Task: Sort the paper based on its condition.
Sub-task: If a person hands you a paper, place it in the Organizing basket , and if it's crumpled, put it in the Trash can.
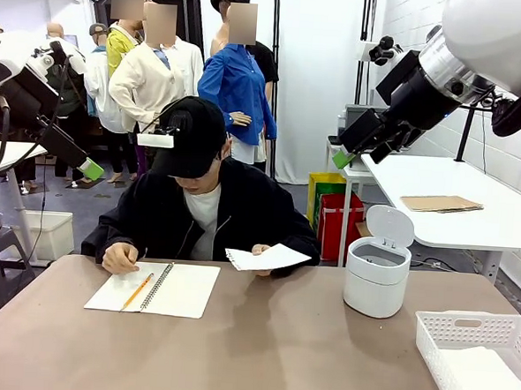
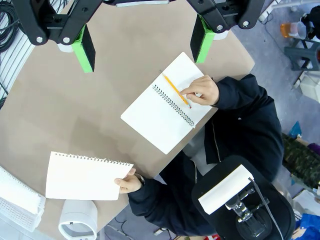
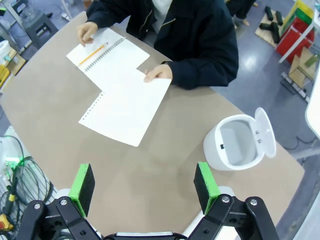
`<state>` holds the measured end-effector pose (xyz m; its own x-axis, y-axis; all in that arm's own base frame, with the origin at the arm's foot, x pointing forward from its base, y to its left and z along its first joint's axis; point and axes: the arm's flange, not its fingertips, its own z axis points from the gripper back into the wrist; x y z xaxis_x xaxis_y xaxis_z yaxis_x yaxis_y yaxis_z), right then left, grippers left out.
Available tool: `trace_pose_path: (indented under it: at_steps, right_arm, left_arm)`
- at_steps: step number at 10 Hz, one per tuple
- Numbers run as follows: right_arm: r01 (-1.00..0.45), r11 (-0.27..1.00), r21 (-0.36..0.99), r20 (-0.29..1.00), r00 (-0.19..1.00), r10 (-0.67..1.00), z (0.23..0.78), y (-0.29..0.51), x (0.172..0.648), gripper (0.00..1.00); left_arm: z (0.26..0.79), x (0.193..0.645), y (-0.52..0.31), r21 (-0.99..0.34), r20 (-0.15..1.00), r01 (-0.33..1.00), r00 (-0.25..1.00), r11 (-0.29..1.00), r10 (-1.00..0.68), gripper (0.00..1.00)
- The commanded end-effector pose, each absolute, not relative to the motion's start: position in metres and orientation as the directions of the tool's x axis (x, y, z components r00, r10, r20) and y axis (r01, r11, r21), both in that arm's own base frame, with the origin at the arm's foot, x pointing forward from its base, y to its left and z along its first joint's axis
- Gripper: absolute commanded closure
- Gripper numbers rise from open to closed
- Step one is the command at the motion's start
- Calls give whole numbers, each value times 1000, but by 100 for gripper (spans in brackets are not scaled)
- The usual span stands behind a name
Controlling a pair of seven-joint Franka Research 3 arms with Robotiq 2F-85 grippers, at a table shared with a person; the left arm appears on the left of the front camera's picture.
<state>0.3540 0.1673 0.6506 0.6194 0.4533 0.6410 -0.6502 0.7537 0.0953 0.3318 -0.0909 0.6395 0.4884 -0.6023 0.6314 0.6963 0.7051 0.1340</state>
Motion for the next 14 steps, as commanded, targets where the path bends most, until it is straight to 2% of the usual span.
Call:
trace_pose_path:
  at_steps: [1, 4, 7, 10, 11, 12, 13, 14]
  right_arm:
    - [-614, 768, 180, 586, 695, 418, 637, 167, 360, 0]
    - [-430, 838, 336, 388, 874, 293, 613, 167, 383, 0]
    - [-286, 855, 433, 197, 955, 220, 578, 188, 398, 0]
    - [-182, 814, 552, 172, 980, 102, 562, 196, 404, 0]
    - [-201, 811, 549, 174, 977, 125, 558, 197, 404, 0]
    - [-482, 824, 297, 401, 846, 350, 572, 208, 393, 0]
    - [-213, 818, 535, 161, 976, 149, 559, 195, 401, 0]
    - [-213, 818, 535, 161, 976, 149, 559, 195, 401, 0]
  left_arm:
    - [640, 330, -90, 137, 626, 693, 494, 708, -604, 0]
    - [640, 330, -90, 137, 626, 693, 494, 708, -604, 0]
    - [640, 330, -90, 137, 626, 693, 494, 708, -604, 0]
    - [640, 330, -90, 137, 626, 693, 494, 708, -604, 0]
    - [640, 330, -90, 137, 626, 693, 494, 708, -604, 0]
    - [640, 330, -90, 137, 626, 693, 494, 708, -604, 0]
    - [640, 330, -90, 137, 626, 693, 494, 708, -604, 0]
    - [640, 330, -90, 137, 626, 693, 494, 708, -604, 0]
